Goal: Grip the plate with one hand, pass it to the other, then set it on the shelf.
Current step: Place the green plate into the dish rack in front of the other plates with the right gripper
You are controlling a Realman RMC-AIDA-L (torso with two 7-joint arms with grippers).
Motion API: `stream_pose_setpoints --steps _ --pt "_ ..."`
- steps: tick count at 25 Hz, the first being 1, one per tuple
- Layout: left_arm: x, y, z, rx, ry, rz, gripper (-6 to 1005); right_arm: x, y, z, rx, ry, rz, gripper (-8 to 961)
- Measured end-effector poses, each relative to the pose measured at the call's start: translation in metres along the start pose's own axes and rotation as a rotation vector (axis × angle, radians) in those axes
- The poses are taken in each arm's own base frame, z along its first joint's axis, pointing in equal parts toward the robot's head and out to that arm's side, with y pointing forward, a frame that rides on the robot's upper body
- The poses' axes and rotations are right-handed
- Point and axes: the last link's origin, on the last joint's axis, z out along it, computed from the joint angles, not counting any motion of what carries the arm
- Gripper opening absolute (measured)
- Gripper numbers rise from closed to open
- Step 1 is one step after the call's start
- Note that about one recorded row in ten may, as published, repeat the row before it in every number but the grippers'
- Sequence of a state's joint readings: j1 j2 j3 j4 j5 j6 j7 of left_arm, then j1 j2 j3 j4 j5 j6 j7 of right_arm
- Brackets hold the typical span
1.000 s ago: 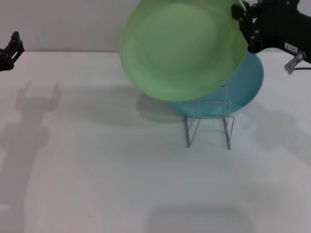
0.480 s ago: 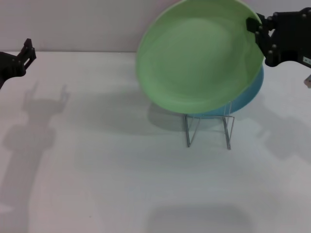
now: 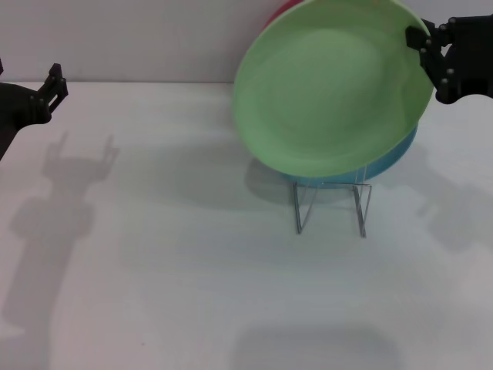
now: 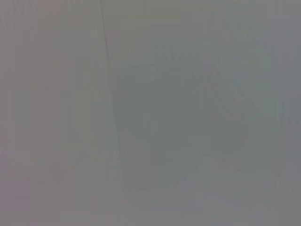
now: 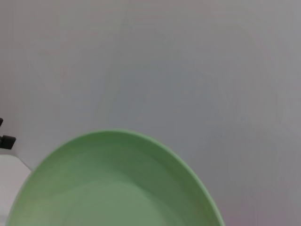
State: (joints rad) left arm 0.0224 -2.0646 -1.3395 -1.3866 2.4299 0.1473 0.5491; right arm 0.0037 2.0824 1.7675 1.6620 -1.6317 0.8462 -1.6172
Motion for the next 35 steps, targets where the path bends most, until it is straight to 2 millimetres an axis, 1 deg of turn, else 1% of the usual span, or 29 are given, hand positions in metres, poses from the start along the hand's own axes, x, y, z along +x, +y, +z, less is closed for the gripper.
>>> stream_pose_setpoints --steps 12,18,31,35 --pt "0.003 0.008 0.009 -0.031 0.004 0.014 811 0.003 -0.010 0.001 -0.005 0.007 -0.067 30" --pt "0.003 0.012 0.012 -0.041 0.004 0.016 811 0.013 -0.012 0.002 -0.007 0.028 -0.056 30" --pt "0.005 0.019 0.014 -0.059 0.009 0.018 811 0.020 -0.007 -0.001 -0.032 0.041 -0.059 31" --pt "0.002 0.021 0.012 -0.067 0.002 0.021 811 0.022 -0.007 -0.002 -0.031 0.045 -0.057 30"
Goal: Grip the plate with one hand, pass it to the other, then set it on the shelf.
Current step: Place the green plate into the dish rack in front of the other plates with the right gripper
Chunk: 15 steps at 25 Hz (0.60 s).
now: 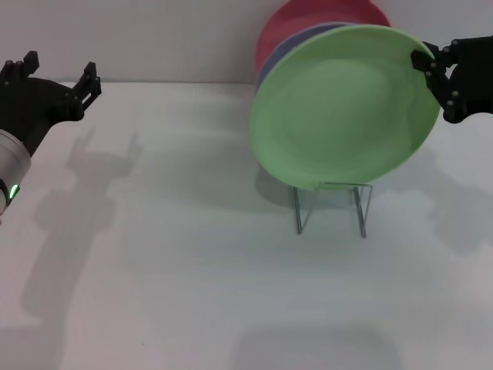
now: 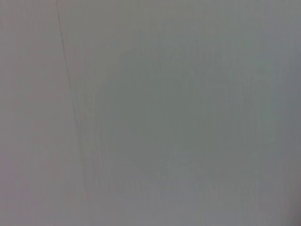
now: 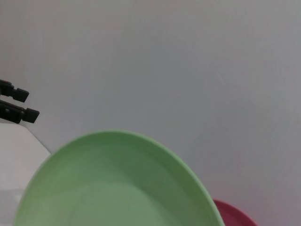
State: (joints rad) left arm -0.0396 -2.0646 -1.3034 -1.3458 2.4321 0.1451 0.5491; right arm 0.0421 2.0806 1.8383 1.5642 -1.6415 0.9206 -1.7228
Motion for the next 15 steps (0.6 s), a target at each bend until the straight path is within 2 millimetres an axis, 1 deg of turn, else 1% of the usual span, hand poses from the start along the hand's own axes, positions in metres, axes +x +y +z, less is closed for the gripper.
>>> stream_pose_setpoints --steps 8,12,13,15 --pt "0.001 0.004 0.002 -0.014 0.002 0.009 811 0.007 0.007 -0.009 -0.023 0.016 -0.025 30" --pt "0.002 0.005 0.004 -0.019 0.005 0.014 811 0.010 0.008 -0.010 -0.025 0.022 -0.018 84" --pt "0.002 0.005 0.004 -0.019 0.005 0.014 811 0.014 0.009 -0.010 -0.028 0.031 -0.007 98" --pt "0.001 0.006 0.006 -0.022 0.001 0.016 811 0.016 0.010 -0.009 -0.030 0.036 -0.001 234"
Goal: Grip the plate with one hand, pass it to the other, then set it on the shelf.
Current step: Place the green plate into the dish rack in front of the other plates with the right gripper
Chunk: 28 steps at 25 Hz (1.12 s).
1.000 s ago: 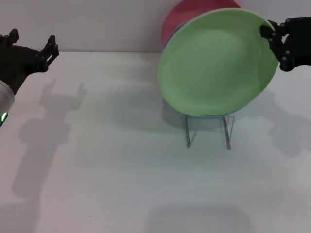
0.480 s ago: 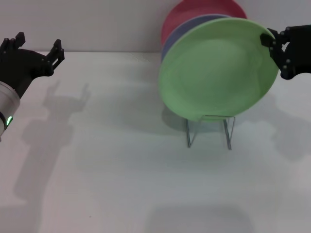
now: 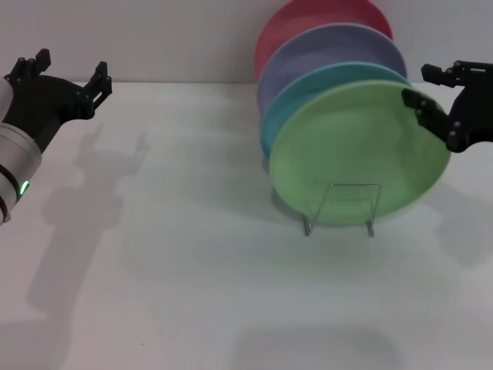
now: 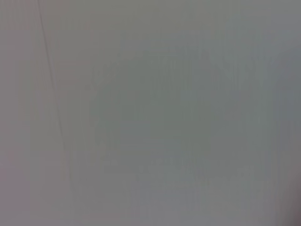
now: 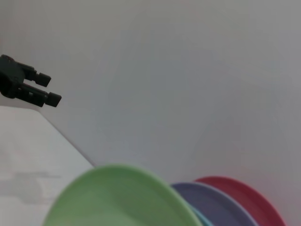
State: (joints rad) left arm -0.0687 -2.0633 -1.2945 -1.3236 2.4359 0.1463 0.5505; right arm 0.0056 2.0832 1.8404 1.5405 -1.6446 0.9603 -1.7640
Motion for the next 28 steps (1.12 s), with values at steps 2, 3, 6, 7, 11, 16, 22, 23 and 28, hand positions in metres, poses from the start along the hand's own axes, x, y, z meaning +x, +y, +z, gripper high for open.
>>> stream_pose_setpoints --steps 2,3,6,7,11,16,22,23,28 --pt "-0.001 0.000 0.001 -0.001 -0.002 0.001 811 0.004 0.001 0.001 -0.004 0.007 0.011 315" --pt "-0.001 0.001 0.002 -0.002 -0.004 0.001 811 0.006 0.001 0.002 -0.006 0.010 0.016 328" --pt "-0.002 0.002 0.005 -0.006 -0.007 0.003 811 0.008 0.003 0.004 -0.017 0.015 0.029 368" --pt "-0.002 0.002 0.005 -0.006 -0.008 0.004 811 0.008 0.003 0.004 -0.017 0.015 0.029 381" --pt "-0.002 0.001 0.006 -0.006 -0.007 0.004 811 0.013 0.006 0.009 -0.038 0.020 0.049 434" --pt "-0.003 0.002 0.006 -0.007 -0.008 0.003 811 0.017 0.012 0.010 -0.072 0.021 0.071 496" --pt "-0.004 0.003 0.005 -0.008 -0.012 0.001 811 0.013 0.020 0.008 -0.125 0.000 0.077 658" --pt "-0.004 0.003 0.005 -0.009 -0.012 0.001 811 0.010 0.021 0.005 -0.126 -0.017 0.083 692" --pt "-0.005 0.004 0.005 -0.011 -0.014 0.000 811 -0.004 0.015 -0.010 -0.088 -0.133 0.103 741"
